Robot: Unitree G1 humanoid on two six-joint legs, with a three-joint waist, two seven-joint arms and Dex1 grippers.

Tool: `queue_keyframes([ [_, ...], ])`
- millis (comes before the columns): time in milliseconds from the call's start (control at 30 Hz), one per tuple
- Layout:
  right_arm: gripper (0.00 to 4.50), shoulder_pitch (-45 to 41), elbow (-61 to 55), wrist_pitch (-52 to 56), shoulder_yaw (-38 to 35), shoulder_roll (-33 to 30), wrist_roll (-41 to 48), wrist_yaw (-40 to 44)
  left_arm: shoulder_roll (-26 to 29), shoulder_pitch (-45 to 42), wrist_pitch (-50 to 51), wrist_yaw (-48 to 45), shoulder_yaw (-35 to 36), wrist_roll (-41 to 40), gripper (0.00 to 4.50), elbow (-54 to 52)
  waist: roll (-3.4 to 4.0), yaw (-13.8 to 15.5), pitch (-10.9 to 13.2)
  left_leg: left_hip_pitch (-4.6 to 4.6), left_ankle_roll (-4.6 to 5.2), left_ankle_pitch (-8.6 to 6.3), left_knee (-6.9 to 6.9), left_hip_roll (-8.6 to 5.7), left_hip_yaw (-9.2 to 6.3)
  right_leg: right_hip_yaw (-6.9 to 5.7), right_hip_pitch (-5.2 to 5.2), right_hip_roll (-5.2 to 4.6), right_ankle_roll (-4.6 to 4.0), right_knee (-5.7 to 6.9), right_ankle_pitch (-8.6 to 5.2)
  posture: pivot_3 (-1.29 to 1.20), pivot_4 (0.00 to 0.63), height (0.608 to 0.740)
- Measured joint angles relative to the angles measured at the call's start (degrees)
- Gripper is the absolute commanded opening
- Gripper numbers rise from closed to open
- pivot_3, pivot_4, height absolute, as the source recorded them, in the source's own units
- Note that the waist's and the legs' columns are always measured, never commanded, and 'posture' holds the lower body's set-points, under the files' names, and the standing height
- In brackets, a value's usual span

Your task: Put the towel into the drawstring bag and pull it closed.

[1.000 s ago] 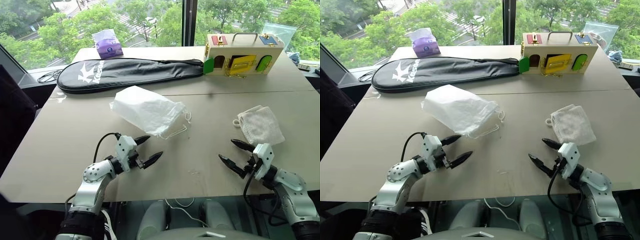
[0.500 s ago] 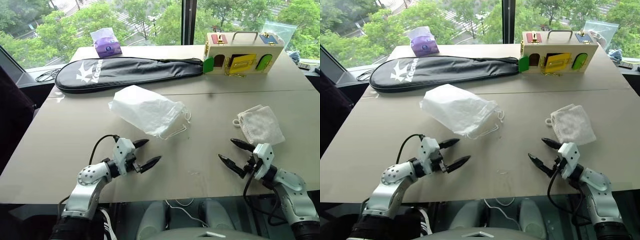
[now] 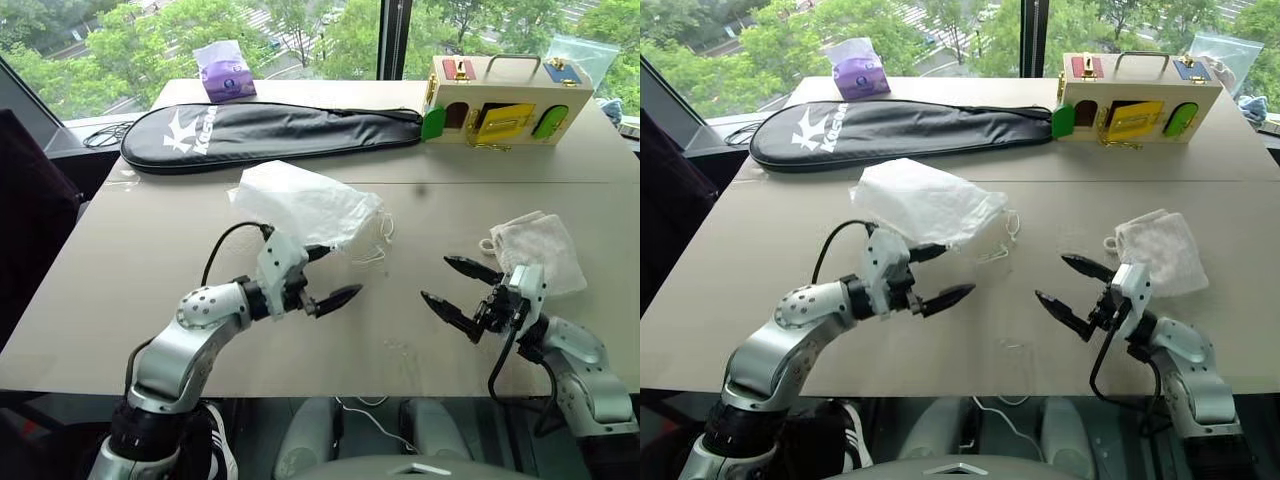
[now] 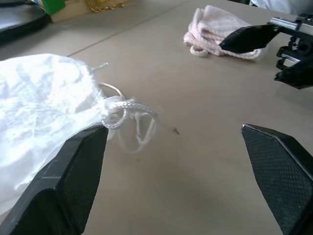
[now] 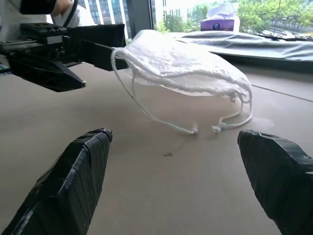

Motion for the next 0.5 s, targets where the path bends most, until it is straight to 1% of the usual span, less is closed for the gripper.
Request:
queue_keyframes([
  [33,4.41,-0.06,-0.20,0.20,-0.03,-0.17,0.14,0.00,-0.58,-1.13,0.65,1.32,-0.28,0.62,4.50,-0.01,-0.05,0.00,0.03,-0.05,0.00,0.00,0.07,0.00,-0.04,-0.03,0.00,0.03,0.02,0.01,0.01,0.00,0.150,0.740],
  [100,4.41,-0.22,-0.46,1.16,-0.56,-0.87,0.69,-0.02,-2.60,-4.04,1.29,6.73,-2.65,5.55,4.50,0.27,-0.07,0.01,0.07,-0.15,0.00,0.01,0.21,-0.03,-0.09,-0.08,-0.01,0.09,0.05,0.03,0.02,0.00,0.150,0.740],
  [167,4.41,-0.33,-0.47,1.33,-0.97,-1.41,0.80,-0.05,-4.48,-4.88,1.14,10.25,-4.59,9.10,4.50,0.42,-0.08,0.02,0.07,-0.24,0.00,0.00,0.39,-0.04,-0.13,-0.08,-0.01,0.15,0.08,0.03,0.04,0.00,0.150,0.740],
  [200,4.41,-0.55,-0.47,1.71,-1.25,-1.93,0.81,-0.09,-7.32,-4.83,1.22,14.32,-6.94,12.71,4.50,0.45,-0.08,0.04,0.07,-0.31,0.01,0.00,0.48,-0.05,-0.13,-0.07,0.00,0.16,0.13,0.03,0.07,0.00,0.150,0.740],
  [267,4.41,-1.26,-0.47,2.37,-1.49,-2.09,0.87,-0.21,-10.93,-3.73,2.60,17.68,-11.60,15.49,4.50,-0.30,-0.16,-0.01,0.12,-0.44,0.01,-0.01,0.69,-0.04,-0.23,-0.08,-0.03,0.23,0.16,0.06,0.09,0.00,0.150,0.740],
  [333,4.41,-1.37,-0.50,2.60,-2.20,-2.16,1.03,-0.38,-11.89,-2.33,4.26,18.99,-15.32,17.23,4.50,-2.22,-0.19,-0.04,0.18,-0.45,0.02,-0.01,0.71,-0.02,-0.27,-0.08,-0.04,0.27,0.16,0.11,0.09,0.00,0.150,0.740],
  [500,4.41,-0.77,-0.57,2.98,-3.38,-2.71,1.49,-0.44,-10.36,-2.41,5.53,20.75,-16.72,21.85,4.50,-3.92,-0.16,-0.01,0.22,-0.41,0.03,-0.01,0.75,0.05,-0.36,-0.13,-0.04,0.39,0.14,0.25,0.08,0.00,0.150,0.740],
])
